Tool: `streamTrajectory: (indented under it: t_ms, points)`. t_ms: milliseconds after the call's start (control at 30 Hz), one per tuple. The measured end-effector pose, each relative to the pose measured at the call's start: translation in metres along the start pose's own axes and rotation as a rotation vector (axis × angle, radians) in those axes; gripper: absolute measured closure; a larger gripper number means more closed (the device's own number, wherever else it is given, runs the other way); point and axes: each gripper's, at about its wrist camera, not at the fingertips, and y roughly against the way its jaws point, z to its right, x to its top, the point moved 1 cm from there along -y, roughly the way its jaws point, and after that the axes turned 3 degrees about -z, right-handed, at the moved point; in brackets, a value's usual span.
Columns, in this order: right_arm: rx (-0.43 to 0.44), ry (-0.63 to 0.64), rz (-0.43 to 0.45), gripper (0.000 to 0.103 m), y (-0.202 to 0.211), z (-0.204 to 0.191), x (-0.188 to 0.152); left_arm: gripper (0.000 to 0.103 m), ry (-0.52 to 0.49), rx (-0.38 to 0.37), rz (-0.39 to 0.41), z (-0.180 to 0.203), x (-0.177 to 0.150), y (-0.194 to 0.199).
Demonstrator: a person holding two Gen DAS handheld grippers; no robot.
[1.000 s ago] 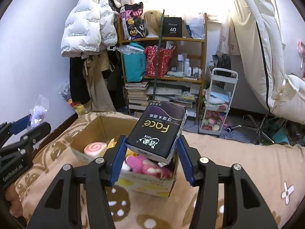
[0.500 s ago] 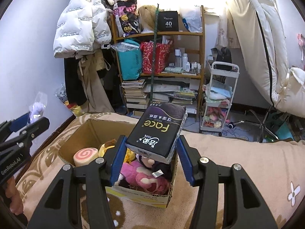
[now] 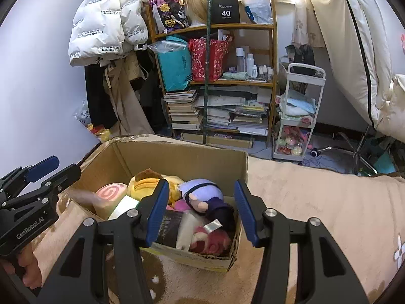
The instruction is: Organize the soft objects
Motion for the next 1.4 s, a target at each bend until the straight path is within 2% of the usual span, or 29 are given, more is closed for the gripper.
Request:
streamTrajectory:
  t_ms: [133,267,433,633,700,867,1033,1067,1233,1400]
  points:
    - [0.007,0.000,-0.007,0.047,0.001,0.000,-0.002,0.045,0.003,0.007,0.002,0.001,-0.001,0.002]
    - [0.015,-0.003,-0.005,0.047,0.005,-0.003,-0.003,0.035,0.024,0.032,0.001,-0.007,-0.004,0.010]
    - [0.027,-0.023,0.027,0.045,0.020,0.001,-0.001,0.030,0.056,0.067,0.020,-0.022,-0.010,0.033]
    - [0.023,-0.015,0.072,0.036,0.047,-0.001,0.001,0.019,0.036,0.109,0.085,-0.028,-0.009,0.072]
    - [0.026,-0.015,0.091,0.027,0.058,-0.001,0.001,0.016,0.036,0.112,0.104,-0.028,-0.009,0.086]
    - [0.008,0.006,0.138,0.016,0.087,-0.005,0.000,0.013,0.079,0.095,0.131,-0.031,-0.011,0.120]
    - [0.004,0.026,0.164,0.007,0.111,-0.009,-0.003,0.008,0.075,0.105,0.158,-0.033,-0.019,0.149]
    - [-0.002,0.033,0.175,0.000,0.118,-0.011,-0.004,0.008,0.070,0.105,0.158,-0.034,-0.020,0.153]
    - [-0.006,0.043,0.220,0.000,0.147,-0.015,-0.007,0.002,0.064,0.117,0.169,-0.035,-0.030,0.176]
    - [-0.013,0.045,0.247,0.000,0.170,-0.018,-0.010,0.001,0.064,0.133,0.188,-0.040,-0.041,0.198]
